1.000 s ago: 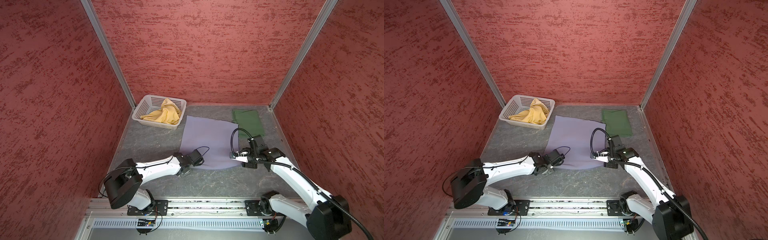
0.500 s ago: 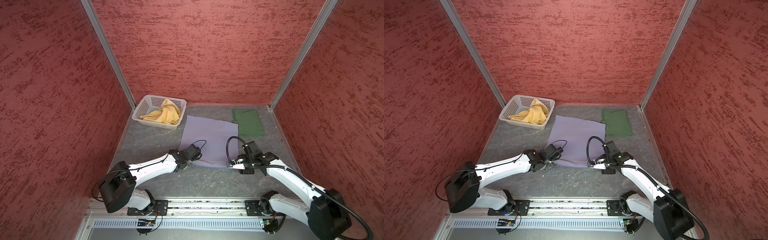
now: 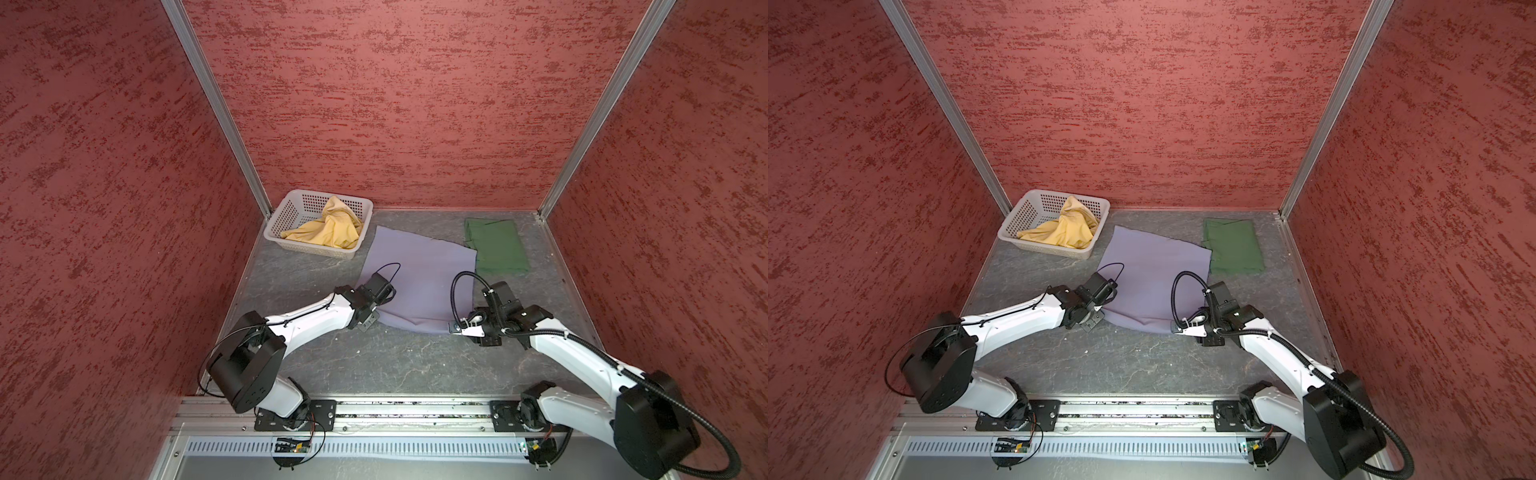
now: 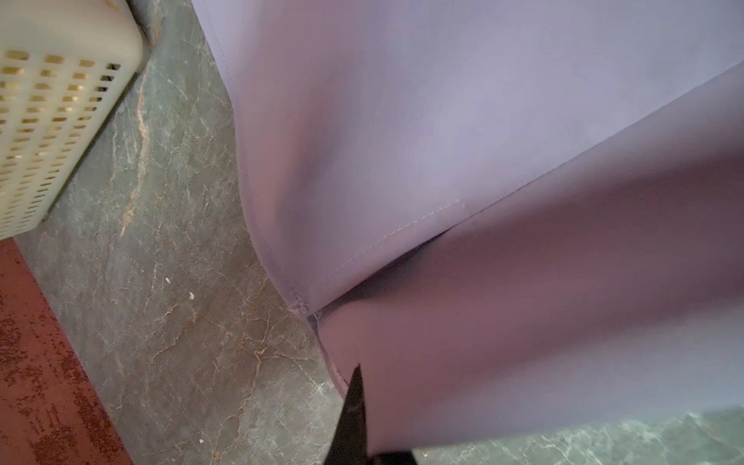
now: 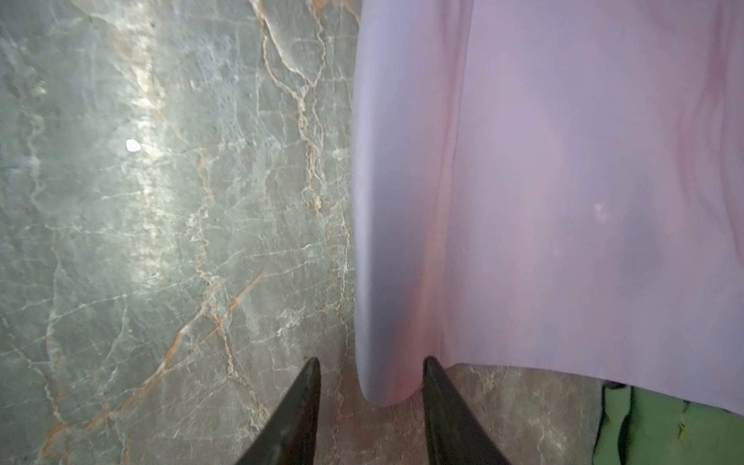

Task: Fold and stack skirts
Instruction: Fold the skirt at the center of the table.

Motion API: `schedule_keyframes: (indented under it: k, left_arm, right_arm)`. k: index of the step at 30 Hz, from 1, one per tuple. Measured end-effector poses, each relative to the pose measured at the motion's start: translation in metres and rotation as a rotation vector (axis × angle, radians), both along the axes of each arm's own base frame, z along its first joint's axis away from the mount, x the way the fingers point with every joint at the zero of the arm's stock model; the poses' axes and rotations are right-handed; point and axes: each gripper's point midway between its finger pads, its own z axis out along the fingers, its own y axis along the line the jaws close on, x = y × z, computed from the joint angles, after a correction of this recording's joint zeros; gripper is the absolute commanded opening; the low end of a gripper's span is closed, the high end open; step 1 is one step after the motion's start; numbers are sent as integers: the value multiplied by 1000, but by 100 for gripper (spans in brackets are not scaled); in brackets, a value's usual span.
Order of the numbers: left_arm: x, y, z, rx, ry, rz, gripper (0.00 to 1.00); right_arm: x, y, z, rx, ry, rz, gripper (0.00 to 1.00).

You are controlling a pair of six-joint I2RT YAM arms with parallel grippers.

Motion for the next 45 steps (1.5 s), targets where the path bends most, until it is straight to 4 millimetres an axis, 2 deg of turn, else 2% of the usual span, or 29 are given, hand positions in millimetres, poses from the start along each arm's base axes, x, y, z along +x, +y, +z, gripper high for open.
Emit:
schedule_keyframes:
  k: [7,10,23,29,33,41,45]
  left_arm:
    - [3,6,-18,20,47,35,0]
    - [4,4,-22,19,56,39,0]
    - [9,1,-23,1,50,43,0]
    - [10,0,-23,-4,47,44,0]
    - [11,0,-23,-11,46,46,0]
    - [12,-1,-24,-23,49,48,0]
    - [13,-1,-24,-30,46,48,0]
  right_arm:
    - [-6,2,-17,-16,75,13,39]
    - [-6,4,-18,-12,77,16,39]
    - [-3,9,-23,2,90,24,38]
    - [-3,8,-36,-23,126,21,38]
    - [4,8,-40,-44,129,18,38]
    - [23,5,-42,-99,97,6,30]
    - [28,4,-44,-120,88,13,21]
